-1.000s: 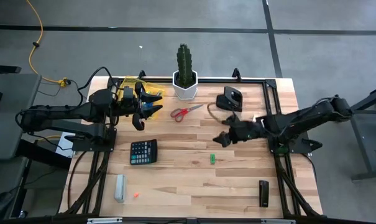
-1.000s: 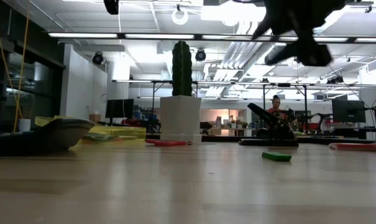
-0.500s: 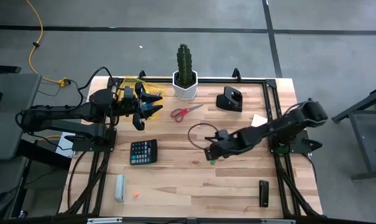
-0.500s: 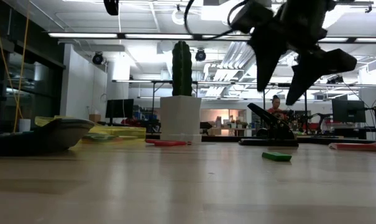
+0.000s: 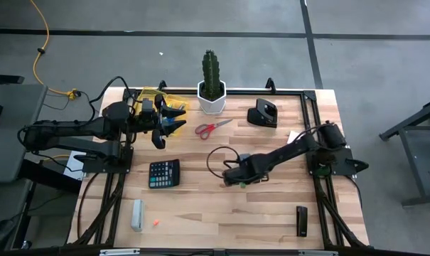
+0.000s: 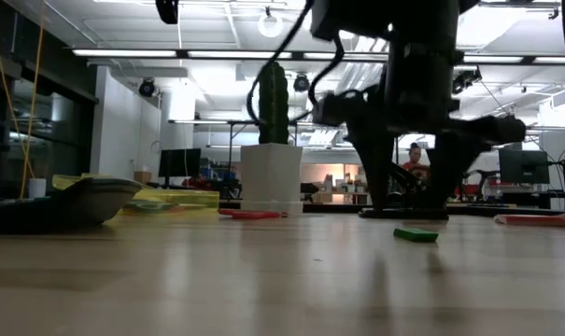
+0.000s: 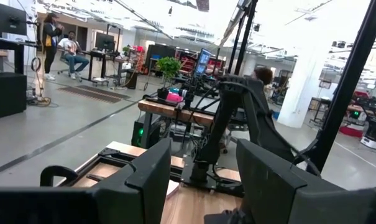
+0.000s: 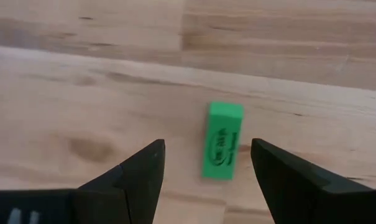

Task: Pack school essentials
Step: Put the green eraser into the transparent yellow supply box

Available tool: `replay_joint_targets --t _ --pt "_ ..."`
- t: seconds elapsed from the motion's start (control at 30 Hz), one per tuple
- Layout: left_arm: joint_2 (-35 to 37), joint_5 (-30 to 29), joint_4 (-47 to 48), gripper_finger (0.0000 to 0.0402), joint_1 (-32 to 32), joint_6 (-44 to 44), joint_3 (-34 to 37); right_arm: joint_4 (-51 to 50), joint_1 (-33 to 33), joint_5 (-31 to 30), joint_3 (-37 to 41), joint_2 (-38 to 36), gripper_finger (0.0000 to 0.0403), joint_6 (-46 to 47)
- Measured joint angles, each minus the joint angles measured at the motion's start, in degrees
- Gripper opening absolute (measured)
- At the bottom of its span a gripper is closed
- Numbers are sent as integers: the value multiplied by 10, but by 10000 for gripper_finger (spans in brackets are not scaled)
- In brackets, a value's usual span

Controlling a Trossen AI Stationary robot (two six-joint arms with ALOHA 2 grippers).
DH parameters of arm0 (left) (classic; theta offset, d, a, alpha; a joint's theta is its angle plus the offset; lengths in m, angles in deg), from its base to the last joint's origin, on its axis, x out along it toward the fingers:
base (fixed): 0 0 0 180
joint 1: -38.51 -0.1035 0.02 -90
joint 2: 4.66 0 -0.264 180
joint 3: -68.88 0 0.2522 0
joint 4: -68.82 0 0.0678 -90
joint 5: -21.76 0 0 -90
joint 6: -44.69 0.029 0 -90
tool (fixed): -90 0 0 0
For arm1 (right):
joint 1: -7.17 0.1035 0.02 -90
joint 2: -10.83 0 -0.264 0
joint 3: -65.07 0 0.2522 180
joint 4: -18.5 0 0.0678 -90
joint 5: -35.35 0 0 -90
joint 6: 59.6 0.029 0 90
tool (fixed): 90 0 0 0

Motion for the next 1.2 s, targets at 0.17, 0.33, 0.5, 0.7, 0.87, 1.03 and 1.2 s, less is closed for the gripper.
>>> replay_joint_targets --t 0.17,0.33,0.5,0.7,0.87,1.03,1.2 --pt "0 0 0 170 0 0 0 -7 0 1 0 21 232 29" --pt "0 0 0 170 0 0 0 -8 0 9 0 33 223 29" --pt "0 0 8 170 0 0 0 -14 0 18 -3 42 165 29" --pt "0 0 21 170 0 0 0 -14 -7 26 -2 42 99 26" --pt "0 0 21 170 0 0 0 -14 -14 26 -1 40 73 -12" --pt "0 0 22 170 0 0 0 -44 -17 10 2 24 68 -71" --pt "0 0 23 170 0 -7 0 -91 -23 -11 8 -21 67 -164"
